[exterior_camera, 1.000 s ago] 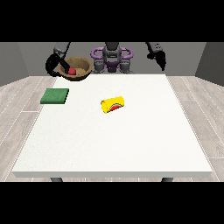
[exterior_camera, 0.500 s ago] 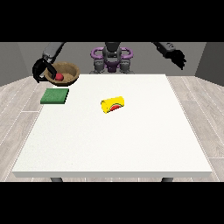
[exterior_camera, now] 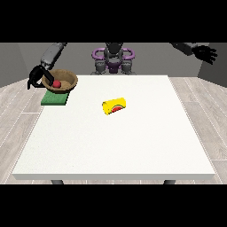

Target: Pick the cup and pour the ball into the bowl, then pick the bowl and place it on the pad

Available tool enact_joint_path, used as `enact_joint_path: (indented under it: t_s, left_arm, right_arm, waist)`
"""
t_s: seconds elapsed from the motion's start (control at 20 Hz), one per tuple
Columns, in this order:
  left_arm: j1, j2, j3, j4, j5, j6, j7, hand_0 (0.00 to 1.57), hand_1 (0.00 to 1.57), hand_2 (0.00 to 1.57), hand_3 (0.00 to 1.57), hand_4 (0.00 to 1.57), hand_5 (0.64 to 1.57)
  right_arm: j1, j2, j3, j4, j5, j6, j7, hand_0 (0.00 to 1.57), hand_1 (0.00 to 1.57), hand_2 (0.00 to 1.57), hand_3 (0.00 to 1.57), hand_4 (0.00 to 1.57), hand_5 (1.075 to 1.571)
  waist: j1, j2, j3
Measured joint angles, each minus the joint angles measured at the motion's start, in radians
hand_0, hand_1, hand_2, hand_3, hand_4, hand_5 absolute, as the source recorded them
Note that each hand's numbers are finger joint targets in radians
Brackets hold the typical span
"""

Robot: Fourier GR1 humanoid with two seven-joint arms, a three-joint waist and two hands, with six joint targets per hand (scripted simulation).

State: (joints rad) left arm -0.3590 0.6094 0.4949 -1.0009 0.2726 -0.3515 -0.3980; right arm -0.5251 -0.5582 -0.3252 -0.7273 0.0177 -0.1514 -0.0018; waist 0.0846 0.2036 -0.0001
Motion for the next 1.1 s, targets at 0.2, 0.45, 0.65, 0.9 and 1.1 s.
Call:
enact_joint_path:
  t_s: [0.2,0.45,0.65,0.9,1.1]
  left_arm:
    - [-0.008,0.029,0.011,0.011,0.014,-0.02,0.009,0.0,0.0,0.0,0.0,1.19,1.557]
    - [-0.016,0.042,0.019,-0.011,0.035,-0.036,0.006,0.0,0.0,0.0,0.0,1.17,1.549]
    - [-0.023,0.067,0.033,0.018,0.044,-0.054,-0.006,0.0,0.0,0.0,0.0,1.18,1.55]
    - [-0.023,-0.007,-0.043,-0.075,0.022,0.002,0.08,0.0,0.0,0.0,0.0,0.9,1.559]
    - [-0.001,-0.098,-0.126,-0.125,-0.01,0.052,0.165,0.0,0.0,0.0,0.0,0.9,1.559]
  right_arm:
    - [-0.012,-0.015,-0.033,0.044,-0.011,-0.025,-0.003,1.55,1.55,1.57,1.04,0.0,1.56]
    - [-0.034,-0.067,-0.07,0.122,-0.016,-0.034,-0.022,0.42,0.42,0.56,0.92,0.0,1.518]
    - [-0.055,-0.067,-0.072,0.144,-0.03,0.0,-0.028,0.0,0.0,0.18,0.12,0.0,1.392]
    - [-0.072,-0.08,-0.055,0.187,-0.018,0.029,0.004,0.0,0.0,0.0,0.0,0.0,1.354]
    - [-0.103,-0.088,-0.023,0.177,-0.006,0.075,0.083,0.0,0.0,0.0,0.0,0.48,1.434]
  waist:
    - [0.003,0.006,0.0004]
    - [0.024,0.051,0.0004]
    - [0.02,0.058,0.0003]
    - [0.017,-0.022,0.0015]
    - [0.009,-0.16,0.0009]
